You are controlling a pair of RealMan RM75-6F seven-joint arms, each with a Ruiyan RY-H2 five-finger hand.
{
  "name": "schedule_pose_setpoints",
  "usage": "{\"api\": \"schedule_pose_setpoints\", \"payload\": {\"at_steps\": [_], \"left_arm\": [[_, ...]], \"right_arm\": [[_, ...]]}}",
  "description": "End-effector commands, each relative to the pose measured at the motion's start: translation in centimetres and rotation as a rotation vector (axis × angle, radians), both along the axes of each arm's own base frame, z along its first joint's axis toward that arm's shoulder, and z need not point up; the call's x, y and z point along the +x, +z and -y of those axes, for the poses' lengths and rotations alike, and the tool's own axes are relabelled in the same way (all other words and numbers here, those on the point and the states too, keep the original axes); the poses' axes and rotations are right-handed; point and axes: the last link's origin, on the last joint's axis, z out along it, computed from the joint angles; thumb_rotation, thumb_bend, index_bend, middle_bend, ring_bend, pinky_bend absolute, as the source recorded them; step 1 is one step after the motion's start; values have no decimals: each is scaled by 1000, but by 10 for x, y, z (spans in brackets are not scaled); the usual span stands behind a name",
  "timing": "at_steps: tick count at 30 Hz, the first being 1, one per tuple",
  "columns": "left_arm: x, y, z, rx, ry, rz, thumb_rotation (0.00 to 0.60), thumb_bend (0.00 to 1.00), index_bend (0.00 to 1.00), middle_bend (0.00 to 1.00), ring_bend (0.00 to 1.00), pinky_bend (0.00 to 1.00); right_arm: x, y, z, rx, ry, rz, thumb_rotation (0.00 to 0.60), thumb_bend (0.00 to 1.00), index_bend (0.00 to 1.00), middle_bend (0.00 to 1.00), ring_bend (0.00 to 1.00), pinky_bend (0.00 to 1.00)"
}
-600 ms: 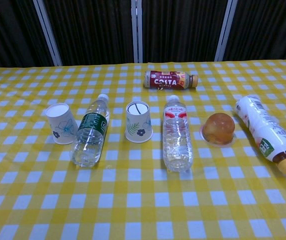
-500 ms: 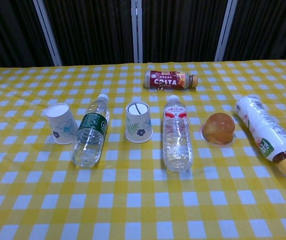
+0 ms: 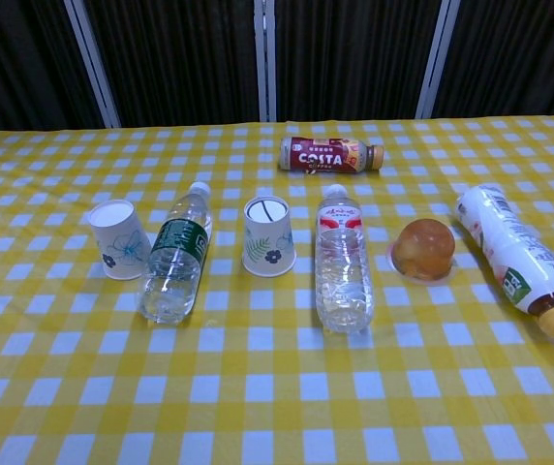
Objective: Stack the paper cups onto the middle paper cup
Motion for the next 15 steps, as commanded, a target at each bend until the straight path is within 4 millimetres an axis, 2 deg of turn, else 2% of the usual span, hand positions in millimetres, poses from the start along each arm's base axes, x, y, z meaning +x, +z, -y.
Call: {"api": "schedule_pose_setpoints", "payload": {"at_steps": [1, 6, 10, 15], "left_arm": [[-2, -1, -3, -2, 8, -9, 600, 0, 0, 0, 0, 0], [-4, -2, -5, -2, 23, -16, 600, 0, 0, 0, 0, 0], [-5, -2, -6, -2, 24, -16, 600, 0, 0, 0, 0, 0], [-6, -3, -6, -6, 29, -17, 600, 0, 0, 0, 0, 0]], "right_arm": [[6, -2, 35, 168, -37, -32, 600, 0, 20, 52, 0, 83], [4, -6, 50, 259, -77, -78, 600, 0, 53, 68, 0, 144], [-2, -18, 57, 294, -95, -100, 600, 0, 69, 101, 14, 188], [-9, -28, 63, 298, -103, -120, 600, 0, 122, 208, 137, 312]]}}
